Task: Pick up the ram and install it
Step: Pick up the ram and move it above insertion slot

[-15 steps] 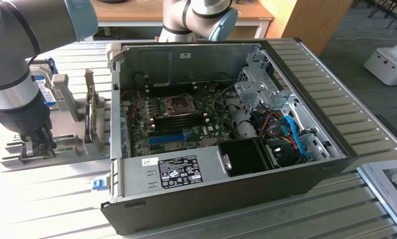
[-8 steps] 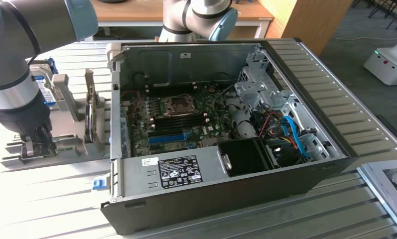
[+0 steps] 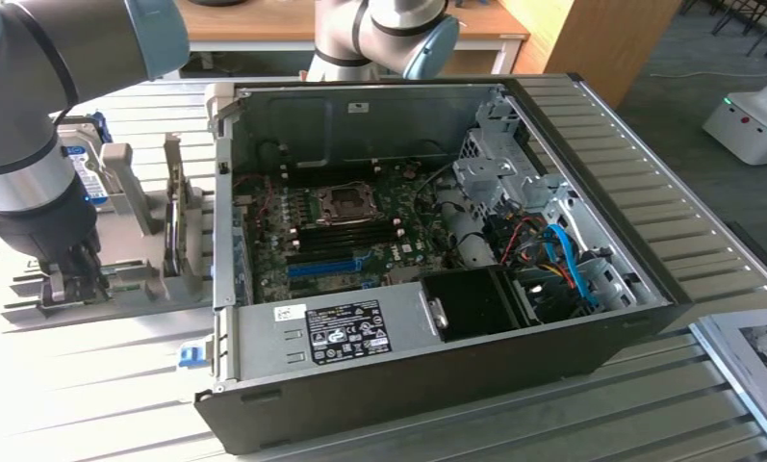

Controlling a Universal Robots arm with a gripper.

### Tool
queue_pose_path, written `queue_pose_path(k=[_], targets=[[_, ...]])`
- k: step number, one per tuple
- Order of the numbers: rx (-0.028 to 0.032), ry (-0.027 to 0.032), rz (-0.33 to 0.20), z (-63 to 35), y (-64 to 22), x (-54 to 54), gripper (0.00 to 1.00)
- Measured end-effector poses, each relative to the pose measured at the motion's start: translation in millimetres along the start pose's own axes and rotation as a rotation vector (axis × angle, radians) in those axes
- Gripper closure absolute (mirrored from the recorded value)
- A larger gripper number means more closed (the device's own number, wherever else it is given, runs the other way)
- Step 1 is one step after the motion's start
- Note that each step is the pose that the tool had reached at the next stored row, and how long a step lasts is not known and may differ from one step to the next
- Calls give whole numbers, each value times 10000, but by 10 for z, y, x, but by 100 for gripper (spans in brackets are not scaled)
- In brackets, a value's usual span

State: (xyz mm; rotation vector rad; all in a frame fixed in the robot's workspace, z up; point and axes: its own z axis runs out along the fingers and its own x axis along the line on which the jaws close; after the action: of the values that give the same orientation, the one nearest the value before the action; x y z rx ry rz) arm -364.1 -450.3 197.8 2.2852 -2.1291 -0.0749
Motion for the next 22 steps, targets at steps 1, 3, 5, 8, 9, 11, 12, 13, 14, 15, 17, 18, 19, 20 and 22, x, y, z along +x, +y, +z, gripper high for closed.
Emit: queue_pose_path(k=[1, 3, 5, 8, 9, 11, 12, 13, 14, 15, 17, 18, 19, 20, 22], targets=[[0, 0, 0, 0, 0, 0, 79], [-1, 0, 0, 0, 0, -3, 79], [0, 1, 0, 0, 0, -5, 80], [-1, 1, 0, 0, 0, -6, 88], [0, 1, 0, 0, 0, -7, 88], [0, 1, 0, 0, 0, -7, 88], [0, 1, 0, 0, 0, -7, 88], [0, 1, 0, 0, 0, -7, 88], [0, 1, 9, 0, 0, -7, 88], [0, 1, 9, 0, 0, -7, 88], [1, 1, 9, 0, -1, -6, 88], [0, 0, 11, 0, 0, -7, 88], [1, 0, 21, 0, 0, -7, 88], [1, -1, 38, 0, -1, -7, 88], [2, -2, 66, 1, -1, -7, 88]])
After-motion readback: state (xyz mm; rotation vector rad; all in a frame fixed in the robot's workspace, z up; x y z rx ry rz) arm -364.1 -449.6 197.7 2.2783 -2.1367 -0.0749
